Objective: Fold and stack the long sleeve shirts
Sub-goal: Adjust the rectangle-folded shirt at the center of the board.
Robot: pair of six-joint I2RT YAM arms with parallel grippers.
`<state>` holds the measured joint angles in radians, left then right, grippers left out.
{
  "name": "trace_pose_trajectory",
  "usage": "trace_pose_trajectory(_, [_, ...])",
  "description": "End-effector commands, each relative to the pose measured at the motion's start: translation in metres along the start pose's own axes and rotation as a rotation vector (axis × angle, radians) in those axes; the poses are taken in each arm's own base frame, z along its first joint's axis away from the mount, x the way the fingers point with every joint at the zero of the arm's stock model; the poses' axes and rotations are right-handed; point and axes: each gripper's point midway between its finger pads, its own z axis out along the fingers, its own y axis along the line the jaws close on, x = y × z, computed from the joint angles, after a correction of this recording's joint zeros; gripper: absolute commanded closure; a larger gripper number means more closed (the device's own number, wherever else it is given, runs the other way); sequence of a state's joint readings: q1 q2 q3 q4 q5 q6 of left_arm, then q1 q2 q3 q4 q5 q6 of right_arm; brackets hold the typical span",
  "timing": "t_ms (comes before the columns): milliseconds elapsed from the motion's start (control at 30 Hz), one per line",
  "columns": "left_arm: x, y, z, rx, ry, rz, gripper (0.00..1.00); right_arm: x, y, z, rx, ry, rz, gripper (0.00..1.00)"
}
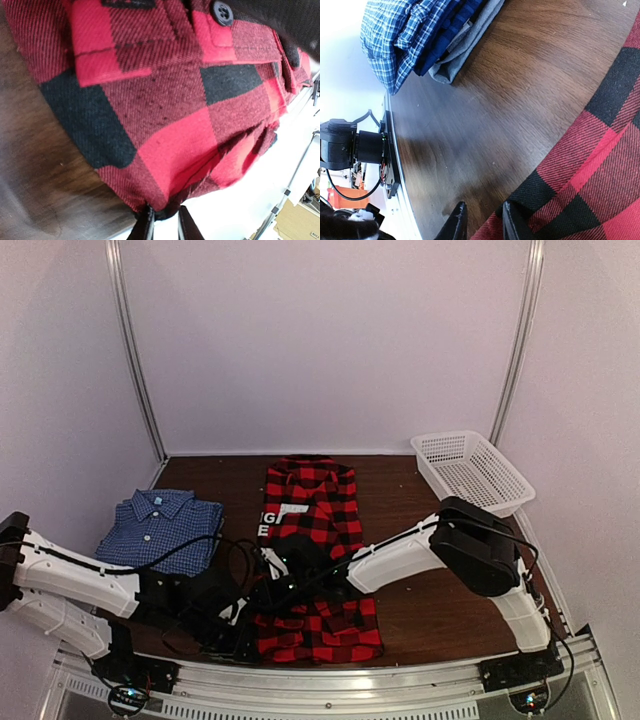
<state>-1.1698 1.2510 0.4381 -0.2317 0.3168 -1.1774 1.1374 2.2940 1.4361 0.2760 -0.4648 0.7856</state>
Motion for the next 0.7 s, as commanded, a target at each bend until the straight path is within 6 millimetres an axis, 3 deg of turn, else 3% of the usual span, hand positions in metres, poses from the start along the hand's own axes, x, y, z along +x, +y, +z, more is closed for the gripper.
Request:
trace_pose_trajectory(0, [0.011, -0.003, -0.005, 0.001, 0.037, 0.019, 0.82, 0.011, -0.025, 0.006, 0.071, 0.024, 0.025, 0.73])
trace_pose_trajectory(333, [-0.013, -0.014, -0.056, -0.024, -0.142, 0.001, 0.74, -0.034, 0.029, -0.03, 0.032, -0.052, -0.069, 0.68])
trace_pose_trajectory(467, [-0.023, -0.01, -0.068, -0.04, -0.197, -0.023, 0.72, -0.052, 0.052, -0.054, 0.014, -0.098, -0.094, 0.64])
trace_pose_trajectory(667, [-0.045, 0.003, -0.07, -0.008, -0.243, -0.065, 0.69, -0.062, 0.062, -0.104, 0.052, -0.166, -0.108, 0.57])
